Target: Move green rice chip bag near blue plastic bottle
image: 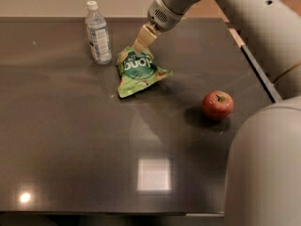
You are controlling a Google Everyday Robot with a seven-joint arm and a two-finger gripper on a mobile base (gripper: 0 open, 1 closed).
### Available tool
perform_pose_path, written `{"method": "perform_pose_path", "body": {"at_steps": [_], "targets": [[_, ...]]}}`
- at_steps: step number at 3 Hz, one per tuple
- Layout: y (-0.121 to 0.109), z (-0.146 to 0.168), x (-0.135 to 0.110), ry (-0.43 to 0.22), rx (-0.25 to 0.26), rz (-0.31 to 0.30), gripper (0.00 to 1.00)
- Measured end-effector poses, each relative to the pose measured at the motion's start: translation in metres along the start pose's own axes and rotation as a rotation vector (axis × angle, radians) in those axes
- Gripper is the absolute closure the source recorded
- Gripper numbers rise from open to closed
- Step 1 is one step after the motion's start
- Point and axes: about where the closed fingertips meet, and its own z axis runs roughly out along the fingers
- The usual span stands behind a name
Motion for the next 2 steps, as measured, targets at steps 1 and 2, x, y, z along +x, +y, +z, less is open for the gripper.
{"method": "perform_pose_path", "body": {"at_steps": [1, 2], "targets": [[0.0007, 0.0029, -0.0003, 0.002, -0.004, -0.001, 0.00], [0.0007, 0.0030, -0.0003, 0.002, -0.004, -0.001, 0.00]]}}
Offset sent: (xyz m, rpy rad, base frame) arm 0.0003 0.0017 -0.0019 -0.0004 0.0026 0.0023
